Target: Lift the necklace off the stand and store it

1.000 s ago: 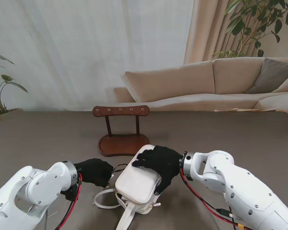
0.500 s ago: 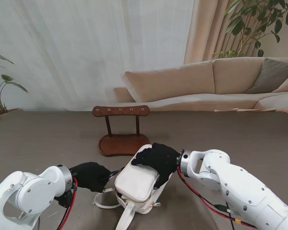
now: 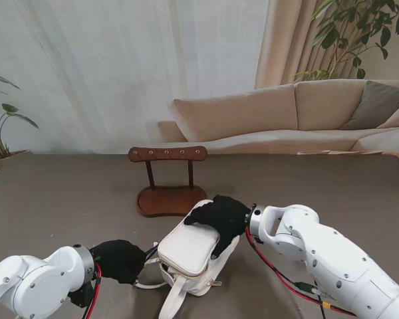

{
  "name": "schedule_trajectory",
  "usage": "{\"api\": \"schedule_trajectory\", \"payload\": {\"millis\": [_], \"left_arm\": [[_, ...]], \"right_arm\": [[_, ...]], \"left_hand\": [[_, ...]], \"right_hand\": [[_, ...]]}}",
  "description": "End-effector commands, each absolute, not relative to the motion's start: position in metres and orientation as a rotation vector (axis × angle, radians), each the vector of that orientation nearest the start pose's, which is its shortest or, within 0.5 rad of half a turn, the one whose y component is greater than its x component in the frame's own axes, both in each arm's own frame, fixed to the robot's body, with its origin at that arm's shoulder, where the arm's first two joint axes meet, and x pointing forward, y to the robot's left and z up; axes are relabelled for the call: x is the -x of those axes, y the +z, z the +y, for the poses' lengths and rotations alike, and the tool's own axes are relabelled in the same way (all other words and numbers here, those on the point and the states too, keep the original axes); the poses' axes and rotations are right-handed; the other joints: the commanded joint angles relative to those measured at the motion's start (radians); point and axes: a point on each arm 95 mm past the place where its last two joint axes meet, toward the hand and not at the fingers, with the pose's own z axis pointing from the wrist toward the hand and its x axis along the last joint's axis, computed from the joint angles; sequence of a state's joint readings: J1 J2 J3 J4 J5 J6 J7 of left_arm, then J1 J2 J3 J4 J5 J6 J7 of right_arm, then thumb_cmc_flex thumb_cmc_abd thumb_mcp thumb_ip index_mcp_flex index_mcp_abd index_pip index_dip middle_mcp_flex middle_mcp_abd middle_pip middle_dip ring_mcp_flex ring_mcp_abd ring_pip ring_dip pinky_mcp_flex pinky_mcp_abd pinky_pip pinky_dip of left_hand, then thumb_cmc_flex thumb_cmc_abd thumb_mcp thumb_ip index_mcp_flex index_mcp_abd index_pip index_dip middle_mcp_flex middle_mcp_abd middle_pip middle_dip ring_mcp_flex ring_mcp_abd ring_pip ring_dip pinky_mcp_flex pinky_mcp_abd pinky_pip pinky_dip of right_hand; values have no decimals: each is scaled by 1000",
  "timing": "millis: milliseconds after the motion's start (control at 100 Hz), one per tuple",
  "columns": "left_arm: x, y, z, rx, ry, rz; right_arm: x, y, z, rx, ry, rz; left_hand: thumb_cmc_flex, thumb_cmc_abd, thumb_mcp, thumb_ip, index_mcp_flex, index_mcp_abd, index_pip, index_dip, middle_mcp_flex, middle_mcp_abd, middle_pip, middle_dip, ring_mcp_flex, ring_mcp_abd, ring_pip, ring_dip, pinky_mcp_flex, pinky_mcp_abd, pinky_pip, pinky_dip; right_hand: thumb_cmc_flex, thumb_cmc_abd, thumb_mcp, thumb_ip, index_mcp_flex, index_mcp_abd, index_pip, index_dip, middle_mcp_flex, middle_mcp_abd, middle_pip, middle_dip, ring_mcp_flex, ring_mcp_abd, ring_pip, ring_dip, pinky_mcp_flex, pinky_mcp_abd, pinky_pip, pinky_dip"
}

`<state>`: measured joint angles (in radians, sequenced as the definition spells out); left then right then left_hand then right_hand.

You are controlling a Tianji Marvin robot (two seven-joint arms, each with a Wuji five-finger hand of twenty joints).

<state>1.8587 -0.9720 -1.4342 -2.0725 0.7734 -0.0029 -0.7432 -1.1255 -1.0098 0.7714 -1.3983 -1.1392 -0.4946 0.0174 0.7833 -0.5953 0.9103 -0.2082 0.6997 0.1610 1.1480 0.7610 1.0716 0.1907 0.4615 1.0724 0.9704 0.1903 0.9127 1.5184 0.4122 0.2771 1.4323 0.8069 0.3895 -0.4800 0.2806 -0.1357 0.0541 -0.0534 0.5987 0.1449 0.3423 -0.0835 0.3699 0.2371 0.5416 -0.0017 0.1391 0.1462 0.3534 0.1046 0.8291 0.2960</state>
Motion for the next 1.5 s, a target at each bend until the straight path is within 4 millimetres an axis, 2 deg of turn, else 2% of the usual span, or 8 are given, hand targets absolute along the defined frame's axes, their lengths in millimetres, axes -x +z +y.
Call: {"api": "schedule_trajectory", "payload": {"millis": [0, 430, 690, 910, 1240, 1490], "left_arm": [[-297, -286, 6, 1581, -1217, 2079], [-262, -263, 11, 1521, -1188, 1995], [-244, -247, 8, 1483, -1189, 1968], [-241, -244, 0, 1442, -1254, 1933], [-244, -238, -25, 1386, -1375, 1964], [-245, -234, -35, 1356, -1392, 1992]], "right_arm": [[-439, -342, 55, -490, 1394, 2278], [-443, -342, 50, -530, 1352, 2295], [-444, -340, 48, -536, 1315, 2315], [-444, -340, 49, -550, 1293, 2326], [-447, -336, 49, -558, 1259, 2337], [-447, -336, 47, -573, 1232, 2349]], "left_hand": [[-12, -26, 29, -24, 38, -28, 18, -3, -4, -8, 16, 15, -26, -43, 37, 26, -15, -20, 10, 8], [-16, -27, 32, -25, 39, -36, 17, -3, -1, -13, 15, 16, -26, -45, 36, 26, -13, -22, 12, 5], [-19, -29, 33, -25, 41, -41, 16, -3, 3, -17, 14, 17, -24, -49, 37, 25, -10, -26, 13, 4], [-19, -29, 36, -25, 45, -40, 14, -4, 10, -18, 14, 17, -17, -44, 36, 24, -6, -23, 16, 3], [-18, -31, 38, -25, 46, -36, 13, -4, 17, -19, 12, 17, -11, -39, 35, 21, 1, -21, 21, 2], [-22, -31, 40, -26, 47, -34, 13, -3, 22, -22, 13, 18, -6, -44, 36, 19, 8, -24, 25, 1]], "right_hand": [[191, 217, 128, 107, 133, -3, 173, 84, 137, 27, 90, 32, 94, 28, 72, 36, -197, 41, 59, -15], [165, 192, 128, 113, 140, -11, 169, 86, 127, 36, 84, 31, 87, 35, 73, 37, -204, 43, 57, -18], [147, 185, 141, 115, 141, -11, 167, 87, 121, 40, 83, 31, 86, 38, 73, 37, -206, 44, 56, -19], [135, 183, 153, 115, 141, -11, 166, 88, 115, 43, 83, 31, 82, 39, 74, 38, -210, 46, 53, -20], [124, 187, 164, 114, 140, -11, 164, 88, 106, 47, 83, 31, 78, 45, 73, 37, -212, 46, 50, -20], [116, 191, 168, 114, 137, -6, 153, 84, 99, 49, 83, 30, 76, 45, 73, 37, -213, 47, 47, -20]]}}
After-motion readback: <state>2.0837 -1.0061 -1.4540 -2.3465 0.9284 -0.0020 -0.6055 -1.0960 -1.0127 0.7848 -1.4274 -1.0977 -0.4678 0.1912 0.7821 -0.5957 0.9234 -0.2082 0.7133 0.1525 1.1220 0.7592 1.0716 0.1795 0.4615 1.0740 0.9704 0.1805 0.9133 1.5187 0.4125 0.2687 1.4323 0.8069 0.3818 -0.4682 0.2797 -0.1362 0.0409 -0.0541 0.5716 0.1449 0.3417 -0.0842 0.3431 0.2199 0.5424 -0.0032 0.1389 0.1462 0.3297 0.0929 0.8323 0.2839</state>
